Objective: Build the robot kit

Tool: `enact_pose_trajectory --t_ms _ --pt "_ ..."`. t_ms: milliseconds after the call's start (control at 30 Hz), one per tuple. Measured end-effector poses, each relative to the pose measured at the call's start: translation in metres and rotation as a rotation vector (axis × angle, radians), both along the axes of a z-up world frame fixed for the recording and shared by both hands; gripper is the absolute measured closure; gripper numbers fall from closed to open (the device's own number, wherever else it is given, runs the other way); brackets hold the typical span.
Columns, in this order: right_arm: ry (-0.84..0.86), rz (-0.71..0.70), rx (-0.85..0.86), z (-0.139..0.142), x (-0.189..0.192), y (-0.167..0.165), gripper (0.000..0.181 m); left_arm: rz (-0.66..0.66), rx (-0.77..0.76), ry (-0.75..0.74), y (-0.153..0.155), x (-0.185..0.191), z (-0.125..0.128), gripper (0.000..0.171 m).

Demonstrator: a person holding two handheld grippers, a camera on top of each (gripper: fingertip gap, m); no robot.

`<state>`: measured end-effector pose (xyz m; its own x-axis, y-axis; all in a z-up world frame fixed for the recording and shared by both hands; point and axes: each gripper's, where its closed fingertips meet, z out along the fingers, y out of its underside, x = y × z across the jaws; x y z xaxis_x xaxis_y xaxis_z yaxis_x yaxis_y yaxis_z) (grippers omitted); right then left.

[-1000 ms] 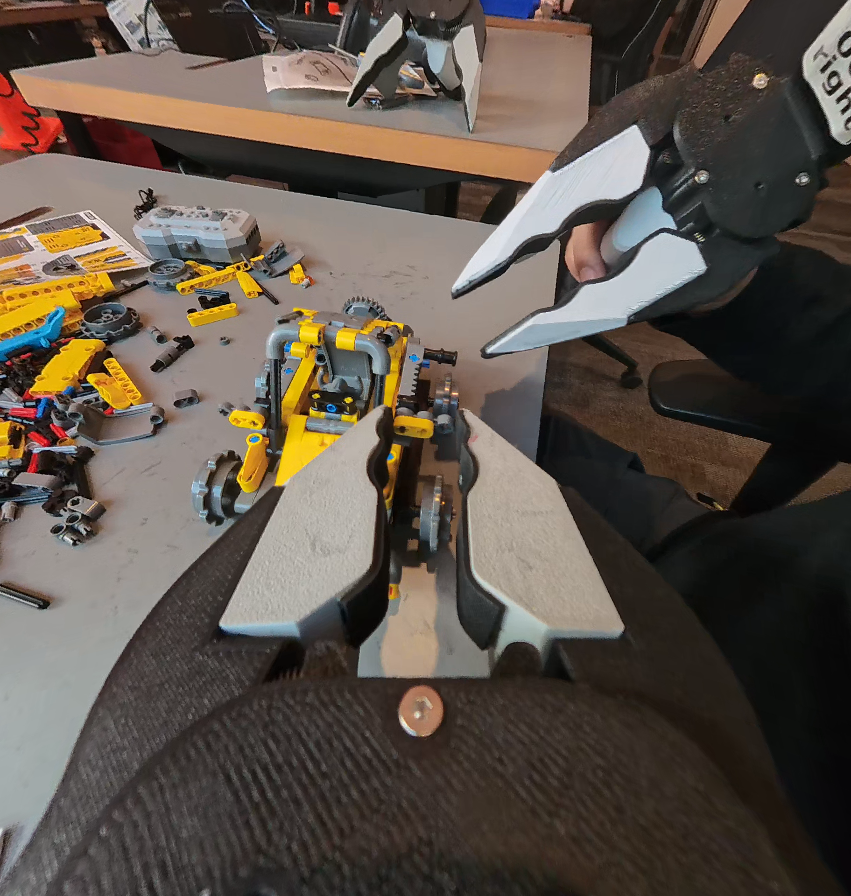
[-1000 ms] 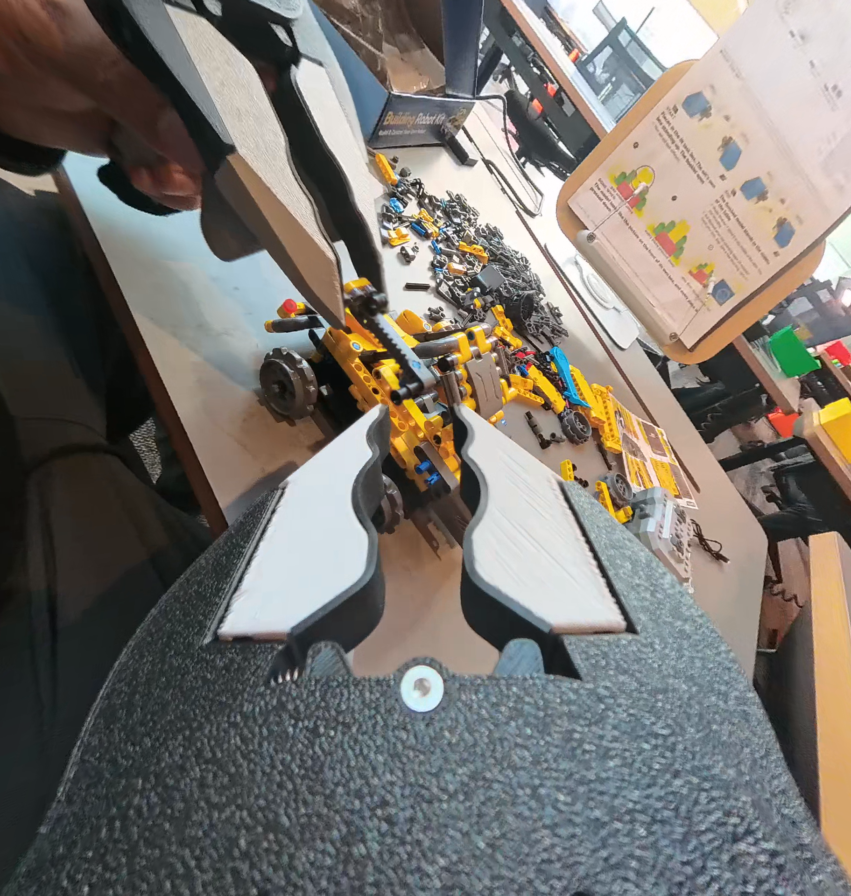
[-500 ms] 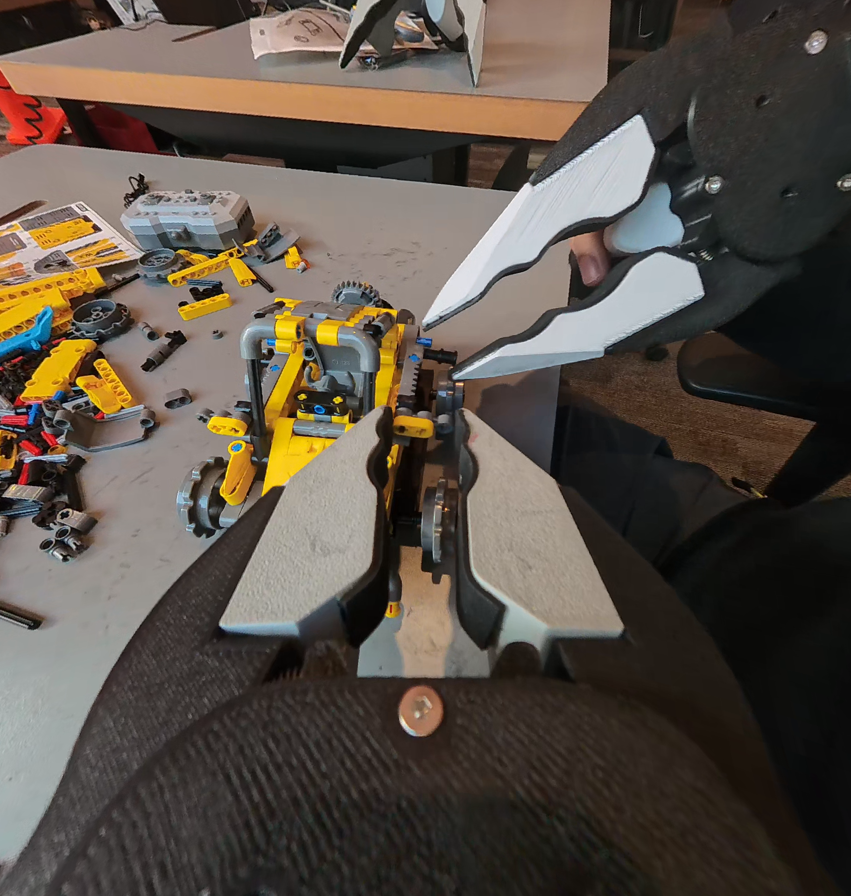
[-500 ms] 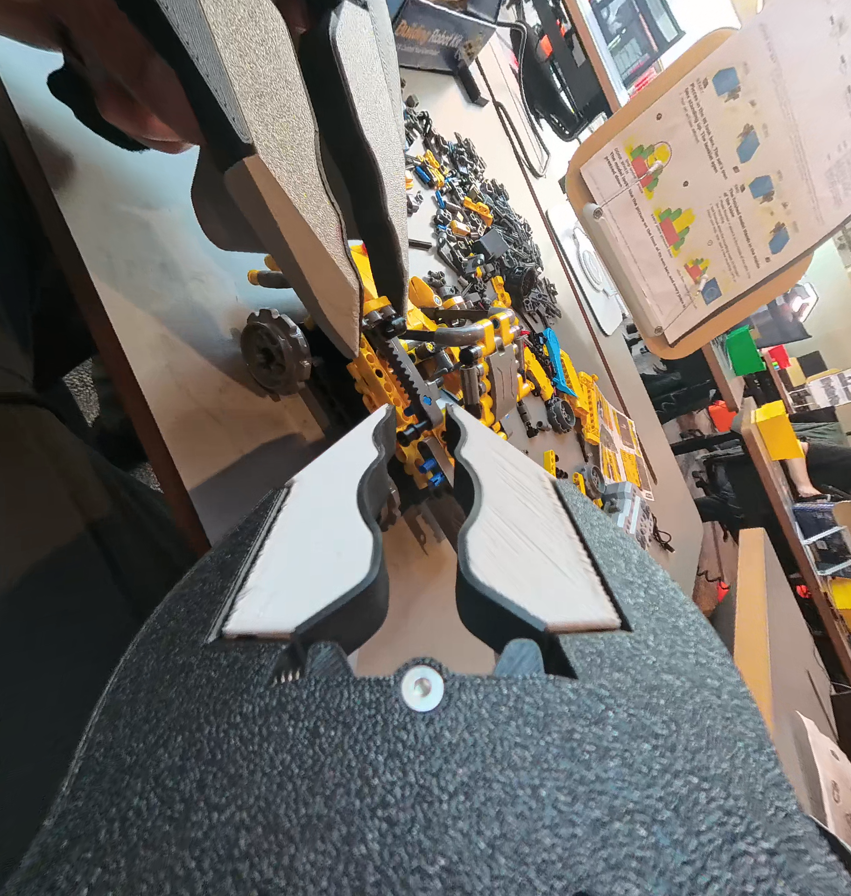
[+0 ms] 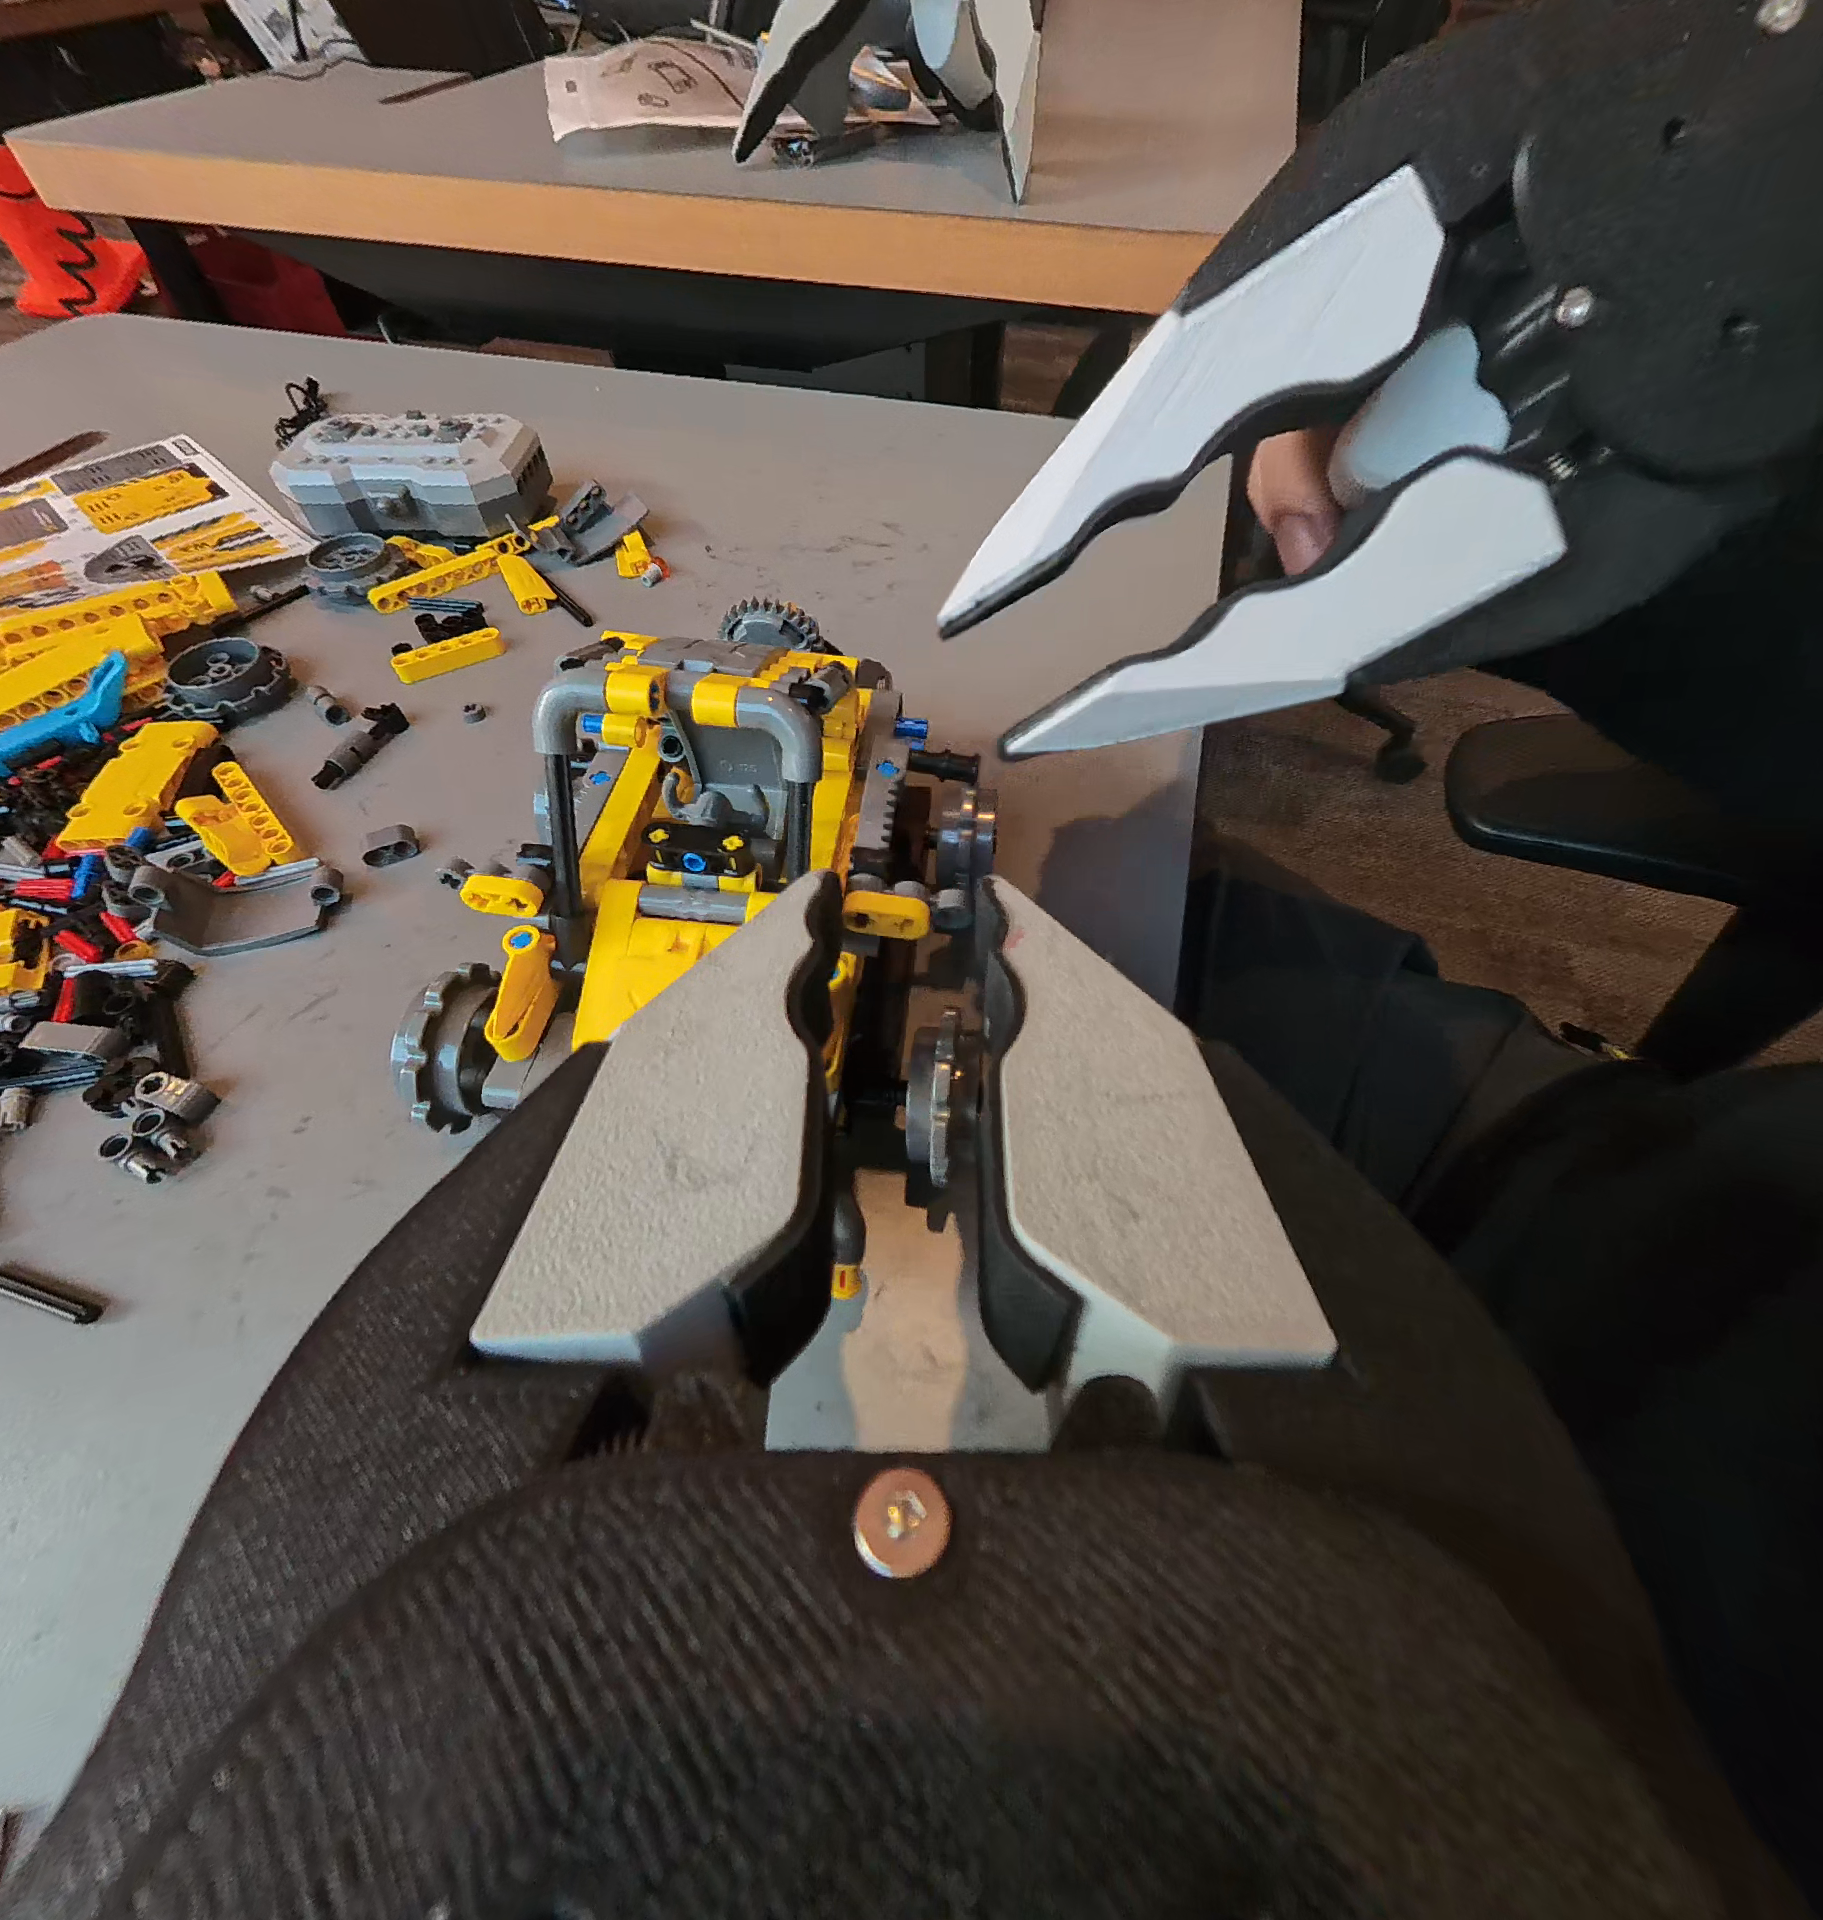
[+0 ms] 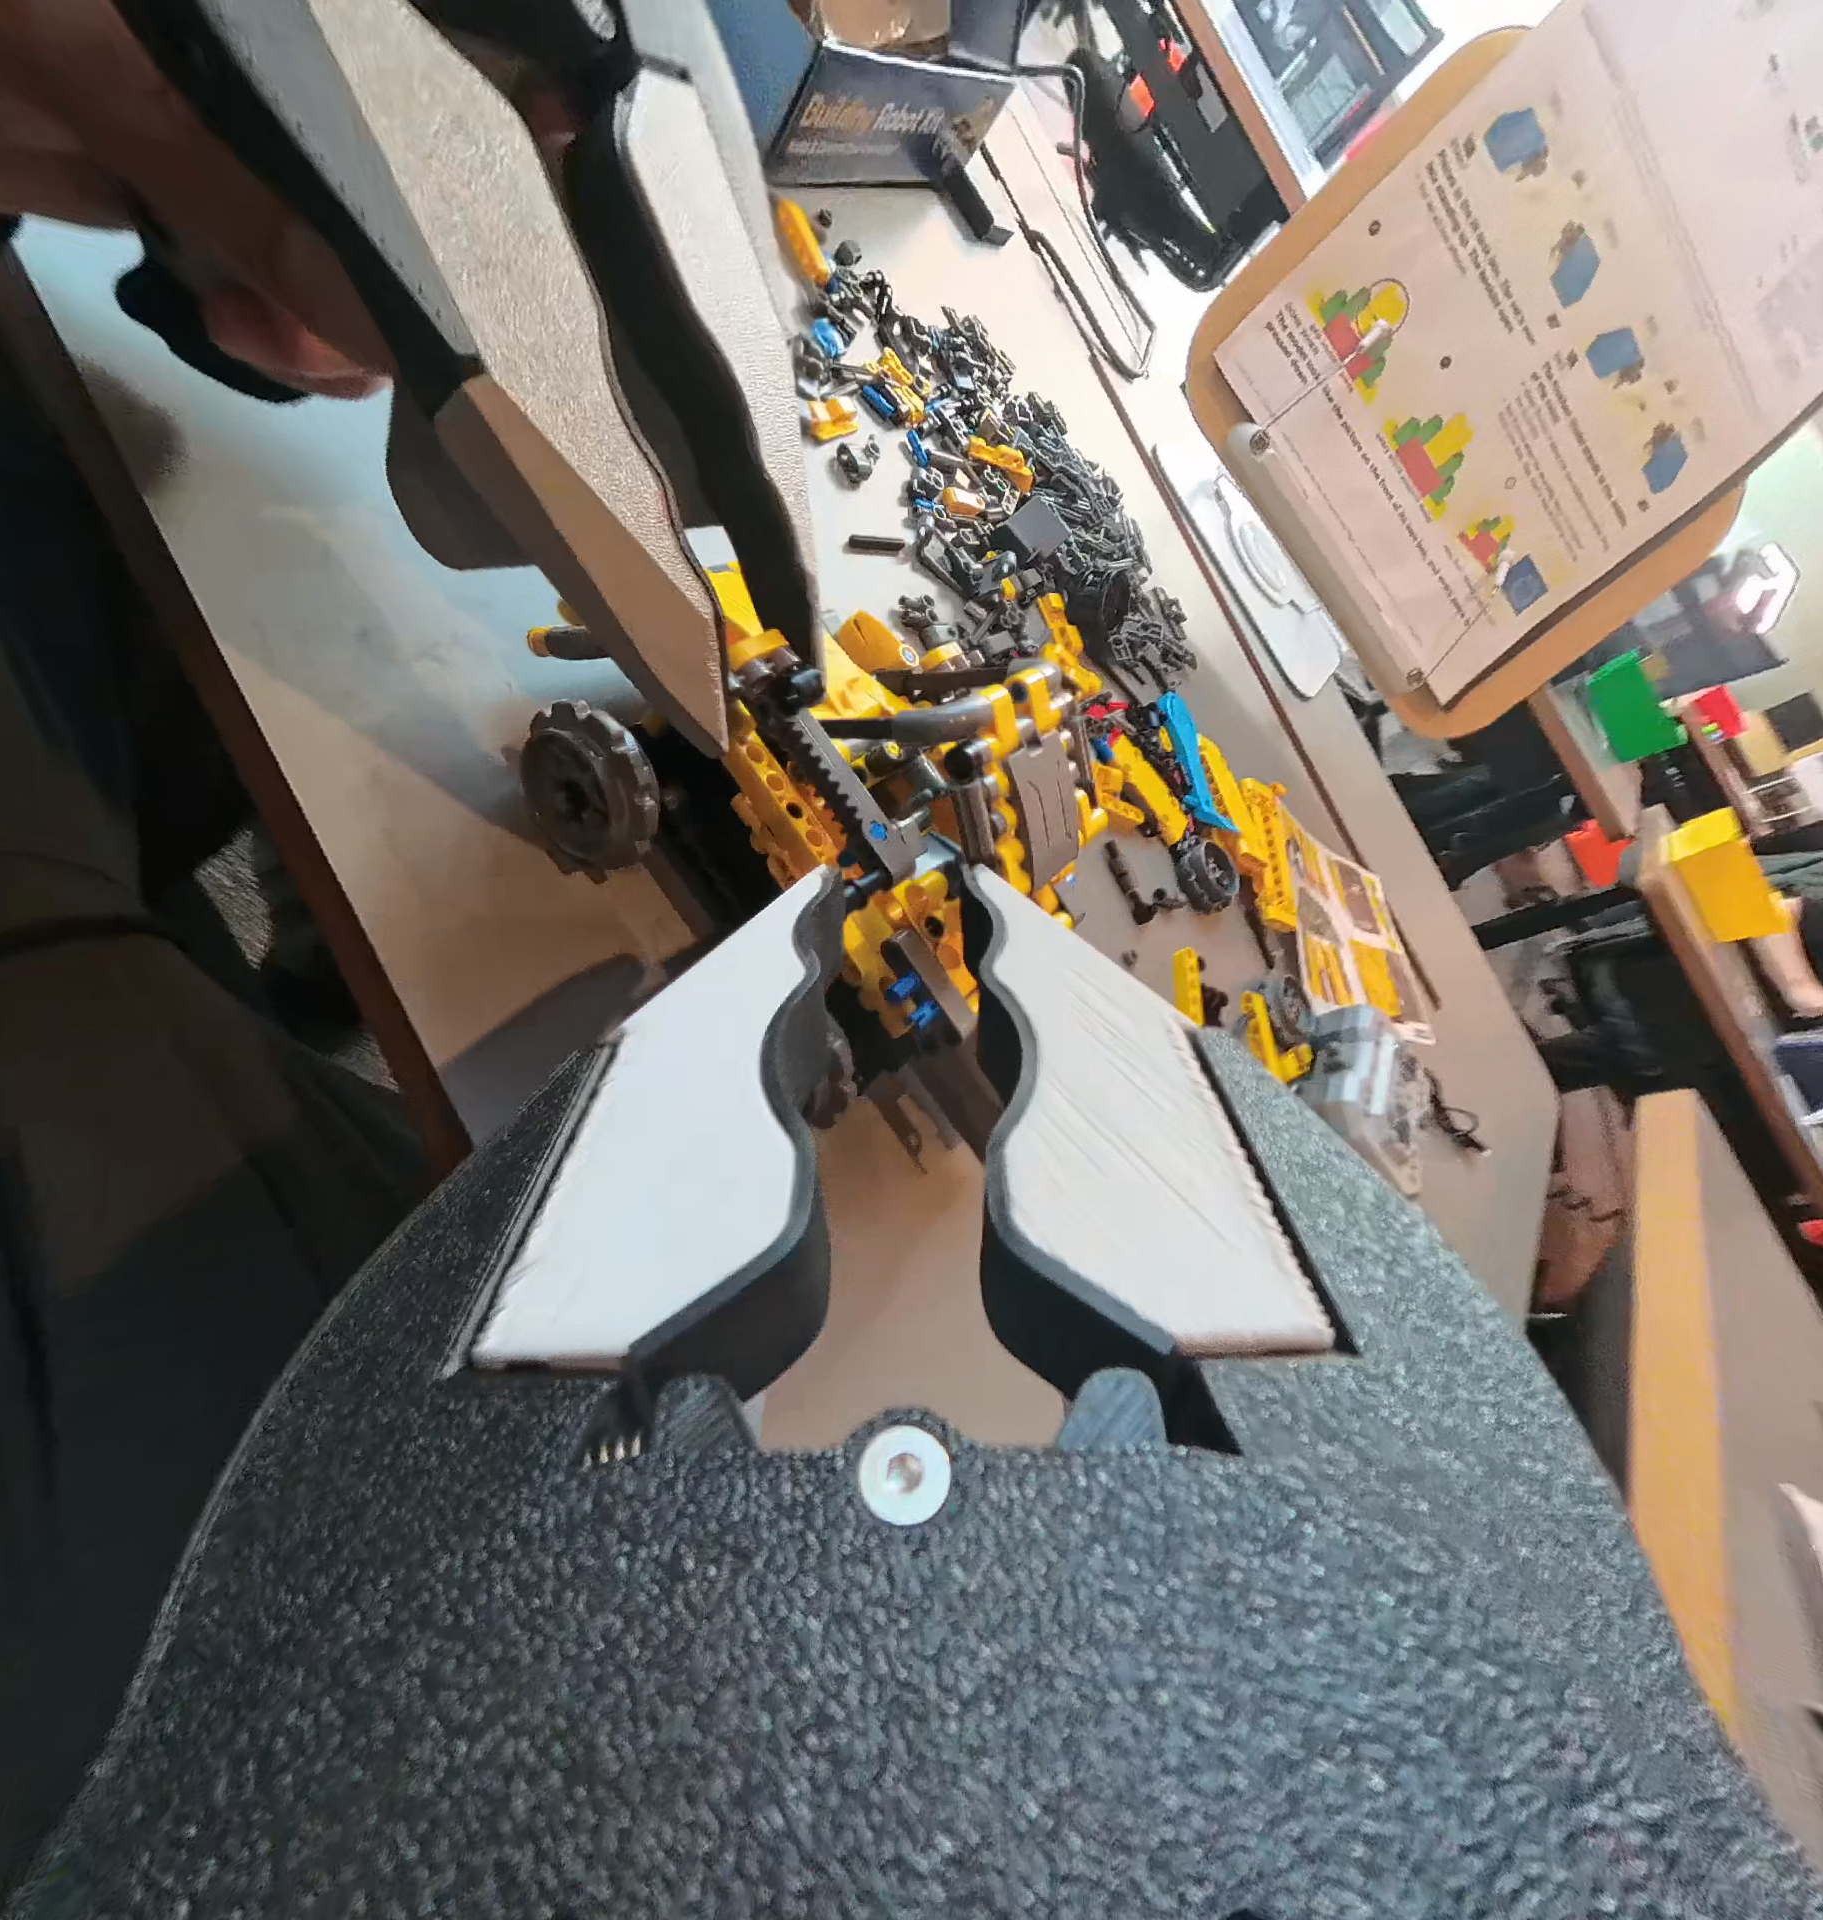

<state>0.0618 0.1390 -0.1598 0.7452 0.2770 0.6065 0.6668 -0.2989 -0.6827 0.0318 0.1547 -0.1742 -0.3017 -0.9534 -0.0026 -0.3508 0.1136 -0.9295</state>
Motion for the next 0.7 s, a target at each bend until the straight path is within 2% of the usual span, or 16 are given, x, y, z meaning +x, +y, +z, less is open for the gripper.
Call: enact_pose_trajectory --t_ms 133,233,333,400,467,533,600,700 --pt "0.123 -0.015 0.034 0.009 0.008 -0.016 0.158 0.009 0.011 0.018 0.0 0.001 -0.004 0.149" --pt "0.224 -0.031 0.109 0.044 0.023 -0.044 0.158 -0.024 0.002 -0.013 -0.009 -0.001 0.009 0.148" --pt "0.351 -0.041 0.21 0.108 0.044 -0.081 0.153 -0.052 0.033 -0.086 -0.015 -0.002 0.043 0.148" --pt "0.441 -0.108 0.288 0.151 0.067 -0.103 0.13 -0.057 0.062 -0.16 -0.013 -0.001 0.077 0.149" --pt "0.534 -0.208 0.311 0.177 0.09 -0.121 0.103 -0.069 0.067 -0.237 -0.012 0.002 0.114 0.148" --pt "0.598 -0.257 0.287 0.18 0.098 -0.134 0.093 -0.074 0.081 -0.289 -0.01 0.007 0.144 0.148" --pt "0.657 -0.286 0.238 0.164 0.095 -0.139 0.082 -0.09 0.082 -0.329 -0.011 0.013 0.165 0.149" --pt "0.608 -0.377 0.172 0.135 0.093 -0.148 0.087 -0.15 0.054 -0.29 -0.024 0.024 0.164 0.149"
